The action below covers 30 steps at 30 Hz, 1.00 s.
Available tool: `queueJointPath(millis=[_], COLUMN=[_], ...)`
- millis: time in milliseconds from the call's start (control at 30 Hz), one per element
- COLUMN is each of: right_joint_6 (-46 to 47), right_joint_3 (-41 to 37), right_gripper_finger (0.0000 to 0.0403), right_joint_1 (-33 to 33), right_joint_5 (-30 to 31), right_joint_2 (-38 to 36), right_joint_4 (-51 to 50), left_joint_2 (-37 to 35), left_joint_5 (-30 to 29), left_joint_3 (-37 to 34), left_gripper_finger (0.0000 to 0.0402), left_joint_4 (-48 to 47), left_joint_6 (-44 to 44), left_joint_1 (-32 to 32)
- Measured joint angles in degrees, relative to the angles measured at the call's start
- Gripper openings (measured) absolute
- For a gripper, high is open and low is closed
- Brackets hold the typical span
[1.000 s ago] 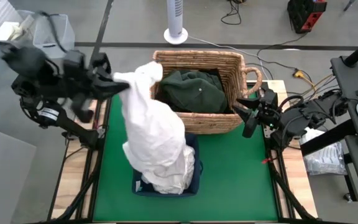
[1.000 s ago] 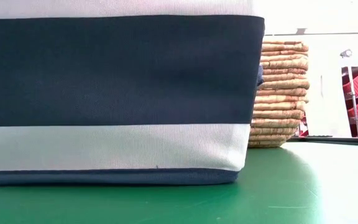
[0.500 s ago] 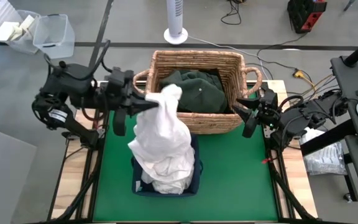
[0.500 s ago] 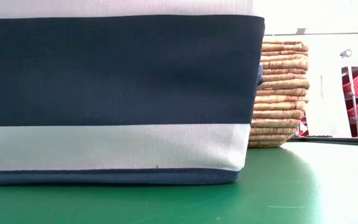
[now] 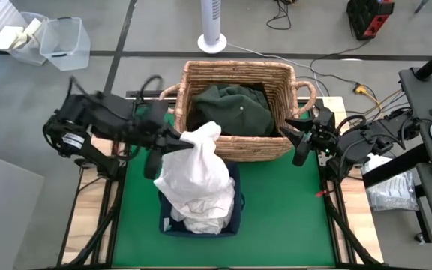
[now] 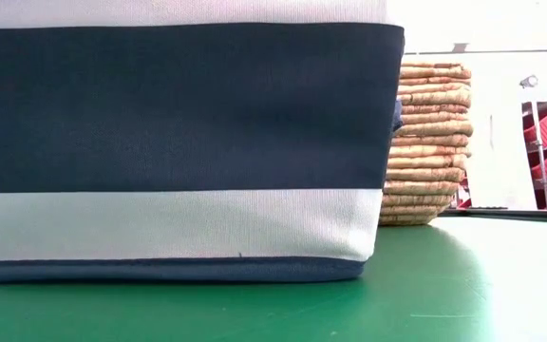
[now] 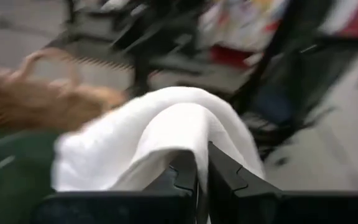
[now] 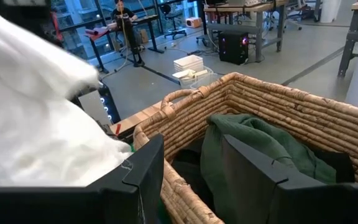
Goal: Sort clothes
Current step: Put the white shirt into the blue laundry organizer
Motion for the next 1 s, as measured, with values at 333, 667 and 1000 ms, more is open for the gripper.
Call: queueJointPath(millis=[333,667,1000], right_joint_6=[-0.02,-0.28,0.17], right_joint_3=[-0.02,-0.13,-0.17], right_gripper_finger=[0.015,0.015,0.015], right_joint_1=[0.0,0.0,0.0], right_joint_5=[0.02,0.0,-0.04], right_joint_2=[0.26,1.41,2.06], right_joint_4=[-0.04,-0.04,0.02], left_joint_2=[6.47,9.5,12.83], left_joint_5=[-6.76,17.53,15.7], left_joint_3=[-0.07,-0.11,-0.25], left_gripper_finger=[0.0,0.0,0.0], left_joint_4=[-8.5,-12.2,-20.7], left_joint_6=[3.43,15.9,22.75], left_joint_1=[-0.3,-0.05,0.98])
